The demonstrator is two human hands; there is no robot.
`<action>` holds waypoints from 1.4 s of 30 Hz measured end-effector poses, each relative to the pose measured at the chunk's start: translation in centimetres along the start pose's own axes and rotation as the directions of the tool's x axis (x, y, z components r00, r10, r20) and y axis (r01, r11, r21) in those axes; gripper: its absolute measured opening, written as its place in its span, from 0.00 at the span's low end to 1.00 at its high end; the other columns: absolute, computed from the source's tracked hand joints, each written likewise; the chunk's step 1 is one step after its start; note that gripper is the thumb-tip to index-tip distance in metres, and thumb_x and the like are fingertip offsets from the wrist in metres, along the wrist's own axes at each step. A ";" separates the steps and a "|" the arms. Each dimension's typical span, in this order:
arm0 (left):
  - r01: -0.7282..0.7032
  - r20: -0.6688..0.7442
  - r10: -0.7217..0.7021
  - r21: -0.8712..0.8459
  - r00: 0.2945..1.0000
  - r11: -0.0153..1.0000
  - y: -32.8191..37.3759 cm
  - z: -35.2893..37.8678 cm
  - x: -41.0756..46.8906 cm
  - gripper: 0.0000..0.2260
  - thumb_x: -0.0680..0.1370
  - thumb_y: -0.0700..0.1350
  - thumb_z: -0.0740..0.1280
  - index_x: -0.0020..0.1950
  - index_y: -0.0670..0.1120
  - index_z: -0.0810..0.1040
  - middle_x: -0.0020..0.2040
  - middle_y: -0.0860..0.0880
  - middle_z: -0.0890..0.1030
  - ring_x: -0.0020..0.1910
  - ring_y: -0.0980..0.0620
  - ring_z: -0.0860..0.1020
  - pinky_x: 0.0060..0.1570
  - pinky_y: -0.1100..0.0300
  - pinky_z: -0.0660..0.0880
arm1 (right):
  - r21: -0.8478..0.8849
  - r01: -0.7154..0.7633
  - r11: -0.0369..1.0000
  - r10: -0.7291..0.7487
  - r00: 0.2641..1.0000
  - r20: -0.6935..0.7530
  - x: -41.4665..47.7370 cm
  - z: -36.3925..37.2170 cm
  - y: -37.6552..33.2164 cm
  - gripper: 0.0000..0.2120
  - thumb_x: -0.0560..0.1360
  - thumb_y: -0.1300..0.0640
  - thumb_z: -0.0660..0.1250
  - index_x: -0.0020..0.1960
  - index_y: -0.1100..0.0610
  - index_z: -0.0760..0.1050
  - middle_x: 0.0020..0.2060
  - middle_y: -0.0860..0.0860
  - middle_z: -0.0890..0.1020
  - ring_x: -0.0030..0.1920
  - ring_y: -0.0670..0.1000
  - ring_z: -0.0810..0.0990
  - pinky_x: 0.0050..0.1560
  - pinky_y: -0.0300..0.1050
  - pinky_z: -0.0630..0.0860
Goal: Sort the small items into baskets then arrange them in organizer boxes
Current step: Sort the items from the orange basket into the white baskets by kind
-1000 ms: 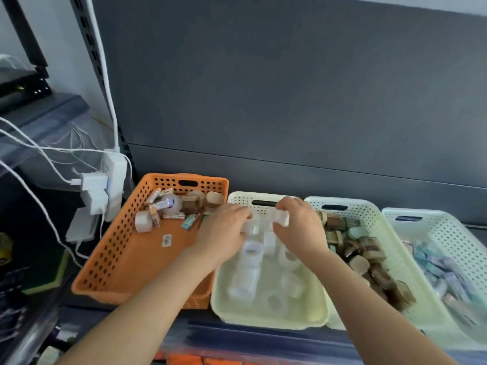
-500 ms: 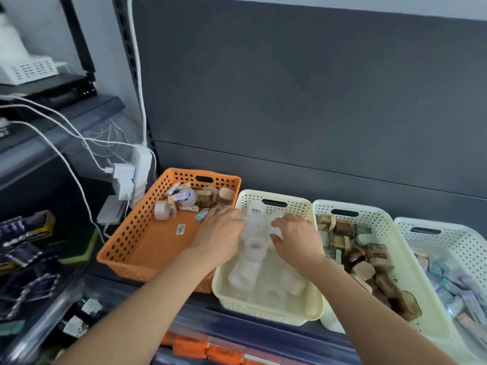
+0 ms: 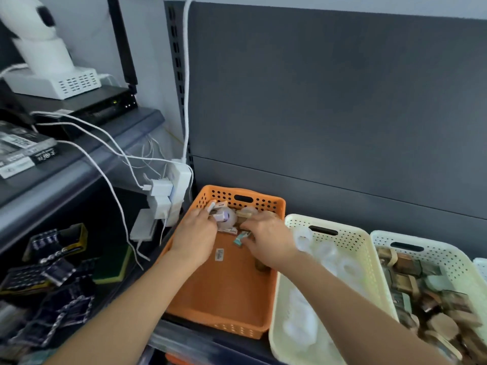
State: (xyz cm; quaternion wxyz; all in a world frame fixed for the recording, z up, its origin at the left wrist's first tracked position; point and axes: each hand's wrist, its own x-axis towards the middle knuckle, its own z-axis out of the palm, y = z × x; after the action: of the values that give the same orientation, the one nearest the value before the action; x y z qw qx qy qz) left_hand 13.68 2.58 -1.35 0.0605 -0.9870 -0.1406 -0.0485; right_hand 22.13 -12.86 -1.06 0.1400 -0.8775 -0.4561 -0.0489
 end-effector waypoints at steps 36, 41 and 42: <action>-0.117 -0.167 0.133 0.105 0.977 0.988 -2.1 4.7 6.0 0.05 0.62 0.41 0.70 0.37 0.45 0.79 0.29 0.50 0.78 0.33 0.50 0.79 0.46 0.56 0.71 | -0.096 -0.130 0.987 0.154 0.941 0.301 9.8 4.2 -1.6 0.18 0.75 0.45 0.61 0.59 0.54 0.74 0.56 0.53 0.73 0.59 0.54 0.69 0.49 0.46 0.63; -0.163 -0.102 0.170 0.070 0.980 0.984 -1.6 4.1 5.1 0.10 0.73 0.43 0.59 0.47 0.44 0.79 0.39 0.48 0.82 0.37 0.49 0.81 0.45 0.56 0.75 | 0.015 -0.152 0.988 0.143 0.956 0.256 9.4 4.2 -1.5 0.11 0.73 0.51 0.63 0.53 0.55 0.75 0.54 0.51 0.76 0.58 0.52 0.72 0.47 0.41 0.61; -0.143 -0.057 0.145 0.047 0.988 0.989 -1.3 4.0 5.0 0.16 0.75 0.43 0.51 0.53 0.43 0.77 0.45 0.46 0.82 0.43 0.48 0.81 0.49 0.55 0.74 | 0.039 -0.170 0.985 0.155 0.954 0.255 9.4 4.1 -1.6 0.10 0.73 0.53 0.64 0.53 0.54 0.75 0.53 0.50 0.77 0.57 0.52 0.72 0.47 0.40 0.60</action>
State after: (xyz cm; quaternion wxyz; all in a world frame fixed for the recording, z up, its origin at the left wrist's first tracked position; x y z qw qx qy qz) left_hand 18.44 5.73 -4.58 0.0892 -0.9912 -0.0679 -0.0709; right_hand 26.15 -3.38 -2.67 0.1110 -0.9065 -0.3978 0.0881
